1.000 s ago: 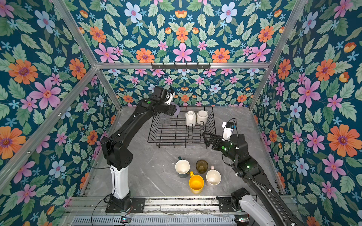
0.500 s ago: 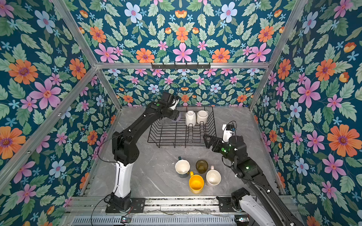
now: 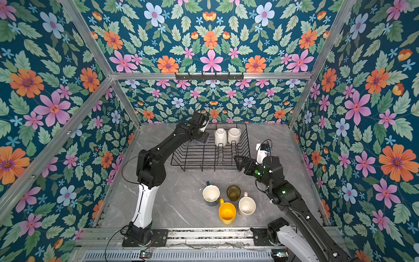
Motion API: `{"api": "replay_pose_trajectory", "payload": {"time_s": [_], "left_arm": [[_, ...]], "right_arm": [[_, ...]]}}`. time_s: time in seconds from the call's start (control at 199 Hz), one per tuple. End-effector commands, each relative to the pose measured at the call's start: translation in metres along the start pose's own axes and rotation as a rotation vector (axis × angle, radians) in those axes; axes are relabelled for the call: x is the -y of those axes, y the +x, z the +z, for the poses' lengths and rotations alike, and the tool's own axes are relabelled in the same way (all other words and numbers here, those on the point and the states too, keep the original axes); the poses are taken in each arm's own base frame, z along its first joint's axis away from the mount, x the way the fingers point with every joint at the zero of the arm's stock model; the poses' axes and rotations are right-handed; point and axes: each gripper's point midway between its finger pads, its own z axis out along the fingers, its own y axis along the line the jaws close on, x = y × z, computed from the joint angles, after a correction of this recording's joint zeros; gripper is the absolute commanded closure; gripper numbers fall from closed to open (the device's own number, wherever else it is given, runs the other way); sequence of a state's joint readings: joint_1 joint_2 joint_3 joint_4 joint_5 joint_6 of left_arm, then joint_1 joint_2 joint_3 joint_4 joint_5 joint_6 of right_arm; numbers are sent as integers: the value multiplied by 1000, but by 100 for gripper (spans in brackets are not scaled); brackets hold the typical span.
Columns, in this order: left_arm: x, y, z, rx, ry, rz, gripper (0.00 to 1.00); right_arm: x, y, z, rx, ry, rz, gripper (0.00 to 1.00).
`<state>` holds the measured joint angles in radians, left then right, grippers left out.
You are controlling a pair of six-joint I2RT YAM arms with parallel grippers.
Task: Load cups into a dish rack
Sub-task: Place the cup upside down at the dish rack.
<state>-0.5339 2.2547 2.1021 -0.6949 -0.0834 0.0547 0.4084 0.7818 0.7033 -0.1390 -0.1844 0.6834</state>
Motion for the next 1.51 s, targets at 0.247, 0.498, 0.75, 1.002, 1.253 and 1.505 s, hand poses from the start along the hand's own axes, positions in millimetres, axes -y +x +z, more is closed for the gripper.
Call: {"api": "replay_pose_trajectory", "payload": {"time_s": [0.247, 0.498, 0.75, 1.002, 1.253, 1.505], "left_arm": [[2, -5, 15, 33, -2, -11, 100], [5, 2, 26, 9, 7, -9, 96], [7, 1, 29, 8, 12, -11, 57], [5, -1, 23, 15, 7, 1, 14], [3, -5, 17, 27, 2, 1, 5], [-1, -13, 2, 62, -6, -11, 2]], "right_arm": [[-3, -2, 1, 6, -15, 5, 3], [-2, -1, 3, 1, -10, 6, 3], [-2, 0, 4, -4, -11, 8, 3], [-2, 0, 5, -5, -12, 10, 3], [-3, 0, 6, -8, -16, 12, 3], [0, 1, 6, -12, -5, 6, 3]]}}
